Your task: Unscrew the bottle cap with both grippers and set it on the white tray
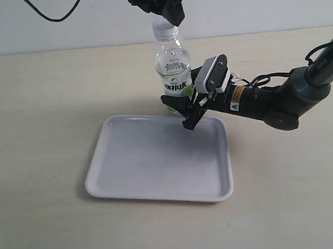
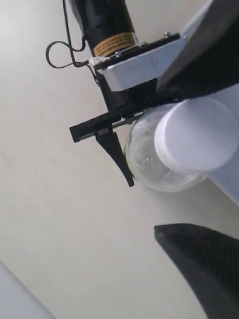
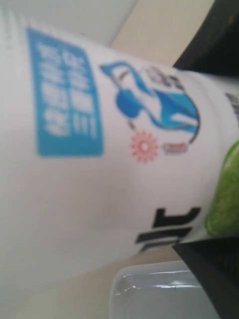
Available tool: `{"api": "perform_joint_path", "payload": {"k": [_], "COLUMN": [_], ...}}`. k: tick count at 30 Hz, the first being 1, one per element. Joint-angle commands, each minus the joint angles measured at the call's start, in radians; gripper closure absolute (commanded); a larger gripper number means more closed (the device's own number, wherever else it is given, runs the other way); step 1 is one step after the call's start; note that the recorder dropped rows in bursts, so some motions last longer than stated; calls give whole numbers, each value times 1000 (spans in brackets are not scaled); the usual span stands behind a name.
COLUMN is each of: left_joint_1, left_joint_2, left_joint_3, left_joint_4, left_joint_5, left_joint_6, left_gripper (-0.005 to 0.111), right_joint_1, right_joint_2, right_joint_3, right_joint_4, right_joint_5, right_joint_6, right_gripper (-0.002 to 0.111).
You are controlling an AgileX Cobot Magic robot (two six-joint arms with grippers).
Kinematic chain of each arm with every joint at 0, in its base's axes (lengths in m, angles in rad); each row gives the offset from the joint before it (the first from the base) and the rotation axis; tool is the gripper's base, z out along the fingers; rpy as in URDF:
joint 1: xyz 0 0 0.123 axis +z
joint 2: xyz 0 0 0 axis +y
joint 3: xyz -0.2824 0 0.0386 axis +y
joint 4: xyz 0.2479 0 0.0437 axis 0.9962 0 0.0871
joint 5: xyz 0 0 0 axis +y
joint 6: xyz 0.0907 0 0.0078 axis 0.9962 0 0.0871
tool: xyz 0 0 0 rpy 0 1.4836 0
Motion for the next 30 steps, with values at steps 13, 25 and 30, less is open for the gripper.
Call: {"api": "perform_joint_path", "payload": {"k": [13, 25, 30], "left_joint_1": [3, -19, -26], "left_joint_2": [-70, -63, -47], "left_joint_3": [-4, -4, -4], "left_joint_4": [-8, -22, -21], "left_joint_5": [38, 110, 81], "left_joint_6": [462, 703, 705], "left_gripper": [38, 38, 38], "right_joint_1": [1, 1, 1], "right_joint_2": [-1, -1, -1], "right_joint_3": [1, 1, 1], "right_joint_4": [-9, -9, -9], "right_joint_5": [66, 66, 66], "right_joint_6": [-4, -4, -4], "right_gripper": [108, 108, 108]}}
